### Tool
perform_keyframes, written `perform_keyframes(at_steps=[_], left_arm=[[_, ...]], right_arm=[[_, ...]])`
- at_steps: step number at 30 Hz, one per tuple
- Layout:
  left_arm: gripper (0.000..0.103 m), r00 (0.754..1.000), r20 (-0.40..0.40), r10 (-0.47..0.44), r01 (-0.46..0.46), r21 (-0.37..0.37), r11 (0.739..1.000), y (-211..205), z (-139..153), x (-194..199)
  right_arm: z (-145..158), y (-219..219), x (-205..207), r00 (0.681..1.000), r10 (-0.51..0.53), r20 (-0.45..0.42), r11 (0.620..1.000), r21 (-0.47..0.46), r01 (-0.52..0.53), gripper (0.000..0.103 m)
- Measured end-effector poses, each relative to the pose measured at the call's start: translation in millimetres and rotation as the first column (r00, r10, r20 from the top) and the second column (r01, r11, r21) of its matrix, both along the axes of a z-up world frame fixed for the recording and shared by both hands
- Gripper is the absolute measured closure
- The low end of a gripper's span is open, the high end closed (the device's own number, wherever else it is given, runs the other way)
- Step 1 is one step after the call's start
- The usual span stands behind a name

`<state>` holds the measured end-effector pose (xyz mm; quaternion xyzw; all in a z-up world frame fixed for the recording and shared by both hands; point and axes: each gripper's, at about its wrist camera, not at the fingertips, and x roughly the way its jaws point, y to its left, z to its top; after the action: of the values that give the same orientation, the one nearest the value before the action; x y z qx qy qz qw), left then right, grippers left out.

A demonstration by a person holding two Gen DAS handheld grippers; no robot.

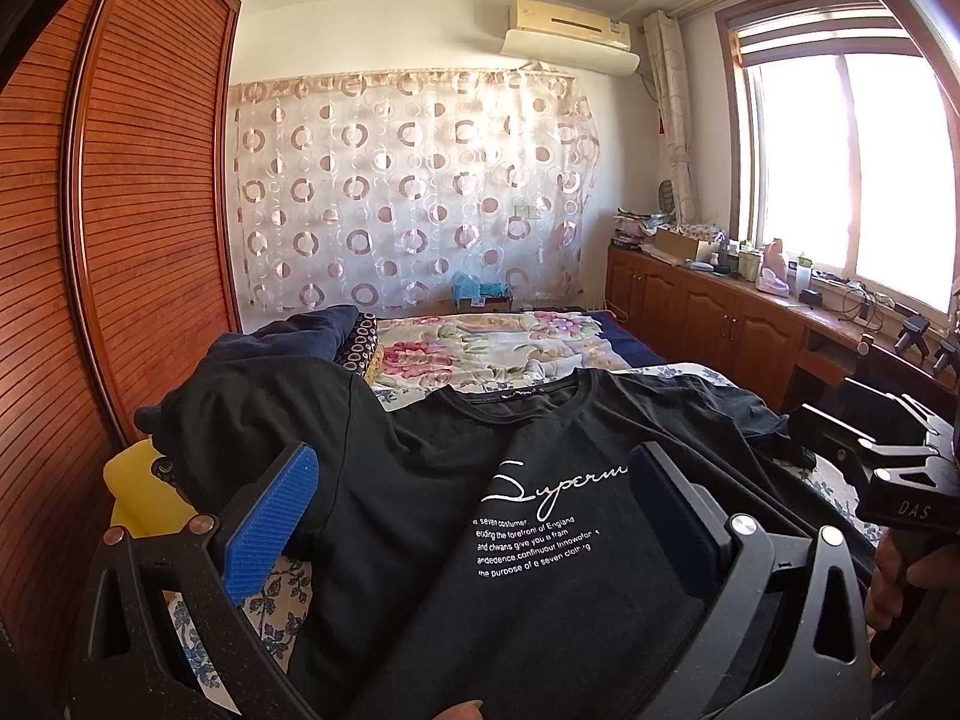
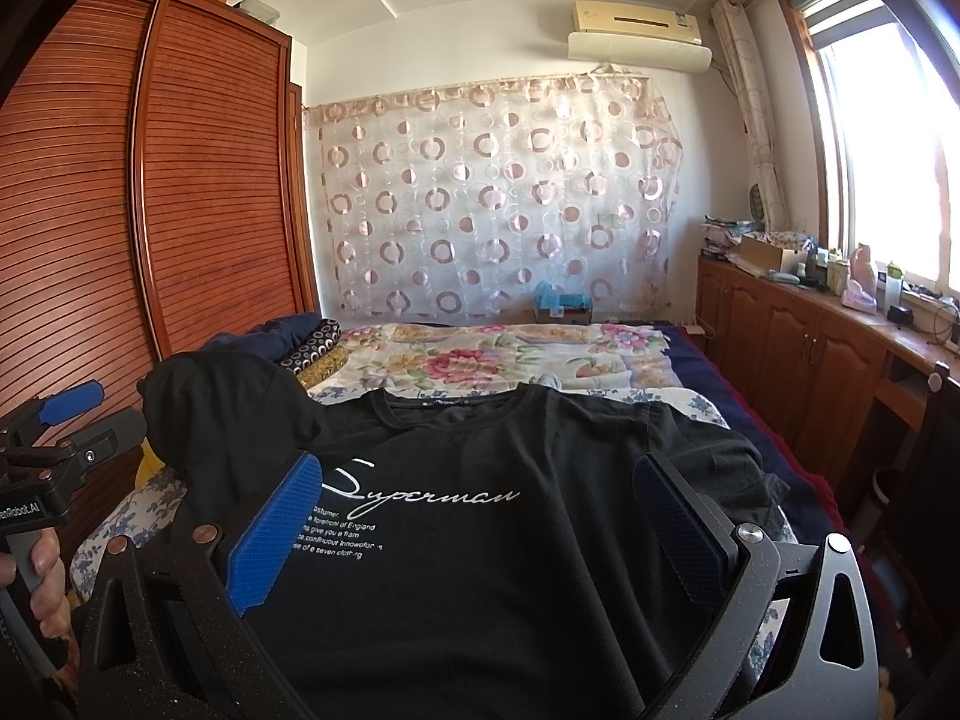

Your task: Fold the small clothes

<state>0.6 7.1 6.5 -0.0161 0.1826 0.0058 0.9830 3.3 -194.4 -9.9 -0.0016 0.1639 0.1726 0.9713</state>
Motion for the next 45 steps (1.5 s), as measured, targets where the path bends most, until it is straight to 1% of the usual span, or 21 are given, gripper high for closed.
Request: perform_keyframes(at_steps=[2, 6, 10, 13, 18, 23, 27, 32, 35, 36, 39, 41, 43, 44, 45], left_arm=[[0.0, 1.0, 0.01, 0.006, -0.006, -0.001, 1.0, 2, 5, -1], [0.0, 0.999, 0.022, 0.033, -0.033, 0.001, 0.999, 7, 4, 11], [0.0, 0.998, 0.026, 0.049, -0.049, 0.01, 0.999, 11, -7, 25], [0.0, 0.998, 0.021, 0.058, -0.058, 0.017, 0.998, 18, -13, 36], [0.0, 0.996, -0.028, 0.084, -0.083, 0.038, 0.996, 44, -23, 52], [0.0, 0.992, -0.102, 0.076, -0.072, 0.039, 0.997, 77, -32, 57], [0.0, 0.986, -0.141, 0.092, -0.086, 0.05, 0.995, 101, -38, 56], [0.0, 0.978, -0.18, 0.109, -0.106, 0.031, 0.994, 134, -45, 53], [0.0, 0.97, -0.21, 0.12, -0.122, 0.003, 0.993, 154, -51, 52], [0.0, 0.968, -0.217, 0.129, -0.133, -0.003, 0.991, 159, -52, 52], [0.008, 0.961, -0.243, 0.133, -0.147, -0.042, 0.988, 174, -59, 52], [0.011, 0.958, -0.258, 0.122, -0.147, -0.078, 0.986, 183, -65, 52], [0.021, 0.957, -0.269, 0.105, -0.136, -0.099, 0.986, 188, -70, 52], [0.023, 0.957, -0.273, 0.097, -0.131, -0.111, 0.985, 191, -72, 54], [0.029, 0.957, -0.276, 0.092, -0.13, -0.124, 0.984, 194, -75, 56]], right_arm=[[-2, 1, 3, 1.0, 0.006, -0.007, 1.0, 0.001, -0.006, 0.0], [-2, 3, 8, 1.0, 0.009, -0.006, 1.0, 0.003, -0.009, 0.0], [-2, 5, 16, 1.0, 0.018, -0.004, 1.0, 0.011, -0.017, 0.0], [-6, 11, 27, 0.999, 0.032, -0.023, 0.999, 0.004, -0.032, 0.0], [-14, 28, 52, 0.994, 0.075, -0.078, 0.997, -0.015, -0.076, 0.0], [-17, 45, 78, 0.983, 0.124, -0.136, 0.991, -0.039, -0.13, 0.0], [-19, 58, 97, 0.957, 0.191, -0.217, 0.978, -0.045, -0.205, 0.0], [-19, 73, 114, 0.94, 0.215, -0.265, 0.964, -0.094, -0.247, 0.0], [-17, 75, 124, 0.927, 0.233, -0.293, 0.957, -0.101, -0.272, 0.0], [-17, 77, 122, 0.925, 0.237, -0.298, 0.956, -0.099, -0.277, 0.0], [-18, 80, 129, 0.904, 0.261, -0.34, 0.945, -0.101, -0.311, 0.0], [-22, 87, 136, 0.893, 0.288, -0.346, 0.935, -0.1, -0.341, 0.0], [-21, 86, 134, 0.891, 0.299, -0.343, 0.93, -0.103, -0.352, 0.0], [-21, 85, 133, 0.891, 0.299, -0.342, 0.929, -0.111, -0.354, 0.0], [-24, 86, 136, 0.893, 0.293, -0.343, 0.928, -0.123, -0.352, 0.0]])
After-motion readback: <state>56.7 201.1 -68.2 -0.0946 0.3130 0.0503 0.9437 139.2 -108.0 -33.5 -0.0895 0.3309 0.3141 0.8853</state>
